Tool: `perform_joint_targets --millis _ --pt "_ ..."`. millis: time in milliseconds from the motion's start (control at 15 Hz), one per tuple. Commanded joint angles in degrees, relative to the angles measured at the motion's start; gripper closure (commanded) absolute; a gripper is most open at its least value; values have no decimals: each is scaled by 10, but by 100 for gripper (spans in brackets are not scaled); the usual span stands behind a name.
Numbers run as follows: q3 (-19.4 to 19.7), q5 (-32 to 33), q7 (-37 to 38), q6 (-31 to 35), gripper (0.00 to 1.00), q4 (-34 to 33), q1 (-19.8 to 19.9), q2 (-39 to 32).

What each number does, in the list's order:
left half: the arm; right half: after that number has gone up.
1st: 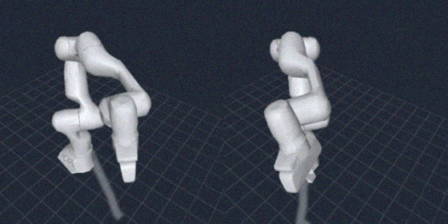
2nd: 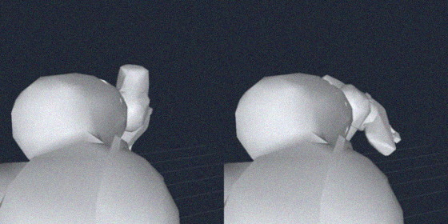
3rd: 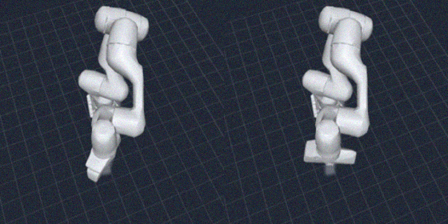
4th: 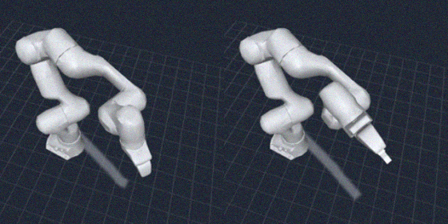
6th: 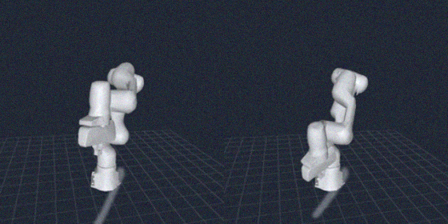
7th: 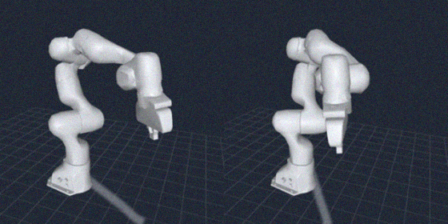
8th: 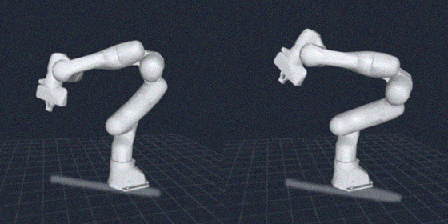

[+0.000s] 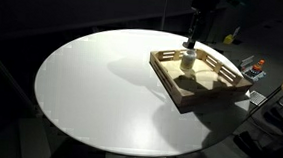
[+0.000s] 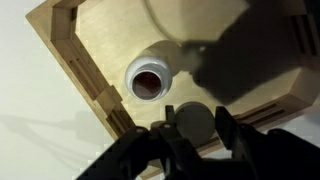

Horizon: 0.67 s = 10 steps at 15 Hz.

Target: Remove the lid from the white bottle

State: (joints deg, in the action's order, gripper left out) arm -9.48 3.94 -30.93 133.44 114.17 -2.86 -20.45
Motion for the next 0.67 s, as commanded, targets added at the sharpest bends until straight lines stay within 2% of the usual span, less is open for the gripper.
perform_joint_targets --millis 0,333,600 --pt "-17 -33 -3 -30 77 15 4 16" --pt "-20 -58 0 -35 77 47 4 18" --pt "-16 -48 15 6 77 86 -3 22"
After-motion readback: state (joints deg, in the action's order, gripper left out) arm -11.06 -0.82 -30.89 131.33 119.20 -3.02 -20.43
